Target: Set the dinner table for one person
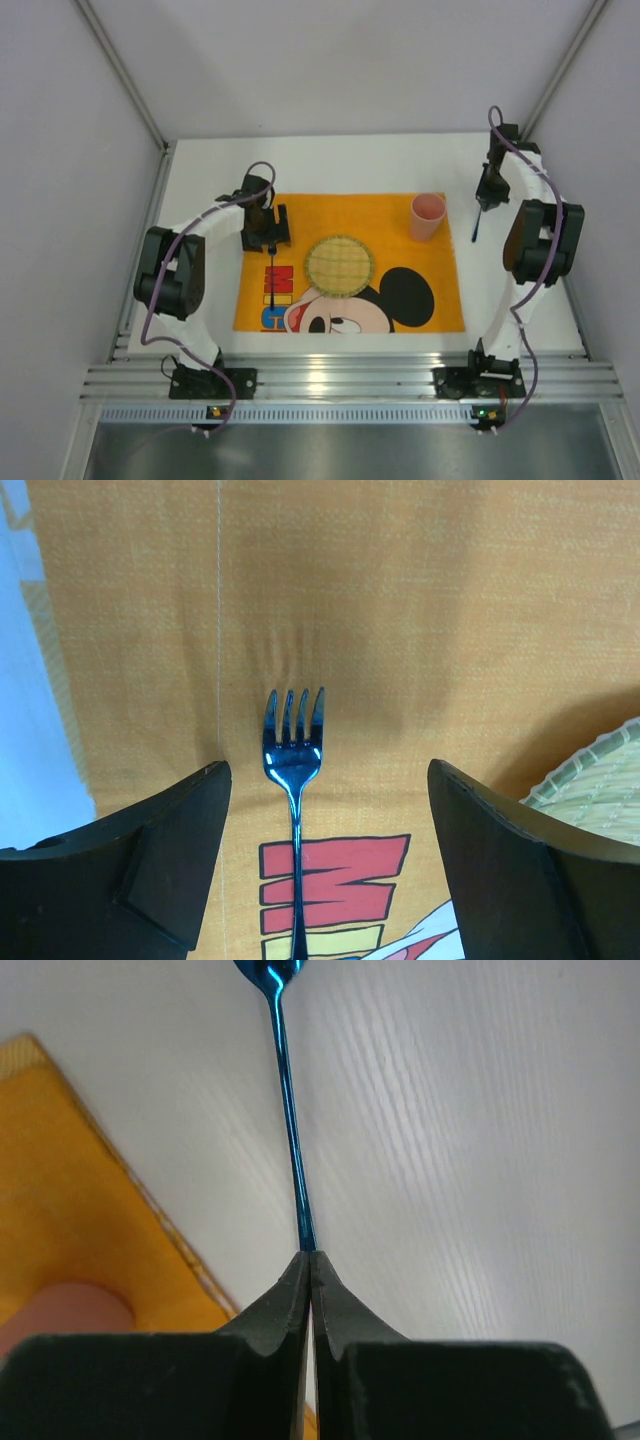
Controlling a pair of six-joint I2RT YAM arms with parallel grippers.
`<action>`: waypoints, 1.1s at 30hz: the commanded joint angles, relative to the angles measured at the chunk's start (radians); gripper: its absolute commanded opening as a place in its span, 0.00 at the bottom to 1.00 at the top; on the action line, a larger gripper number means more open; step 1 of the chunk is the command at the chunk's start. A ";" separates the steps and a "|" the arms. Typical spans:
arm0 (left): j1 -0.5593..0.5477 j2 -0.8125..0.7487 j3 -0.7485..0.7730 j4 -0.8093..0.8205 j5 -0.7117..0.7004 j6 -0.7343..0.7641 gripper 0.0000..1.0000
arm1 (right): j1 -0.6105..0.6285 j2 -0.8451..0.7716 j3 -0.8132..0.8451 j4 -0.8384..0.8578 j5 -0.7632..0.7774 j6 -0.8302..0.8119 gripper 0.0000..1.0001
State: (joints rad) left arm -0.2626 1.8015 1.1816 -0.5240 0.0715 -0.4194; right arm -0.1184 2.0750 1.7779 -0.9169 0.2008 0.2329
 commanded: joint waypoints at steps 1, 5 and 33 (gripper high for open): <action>-0.009 -0.068 -0.051 0.064 0.033 -0.019 0.85 | 0.013 -0.206 -0.153 0.027 -0.085 0.055 0.00; -0.015 -0.103 -0.117 0.105 0.042 -0.021 0.85 | 0.019 -0.375 -0.378 0.036 -0.156 0.092 0.00; -0.049 -0.330 -0.287 0.052 -0.044 -0.048 0.85 | -0.026 0.178 0.038 0.128 -0.069 0.092 0.38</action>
State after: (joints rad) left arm -0.3103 1.4757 0.8715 -0.4538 0.0471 -0.4561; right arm -0.1299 2.2211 1.7878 -0.7784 0.1089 0.3328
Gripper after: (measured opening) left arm 0.845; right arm 0.405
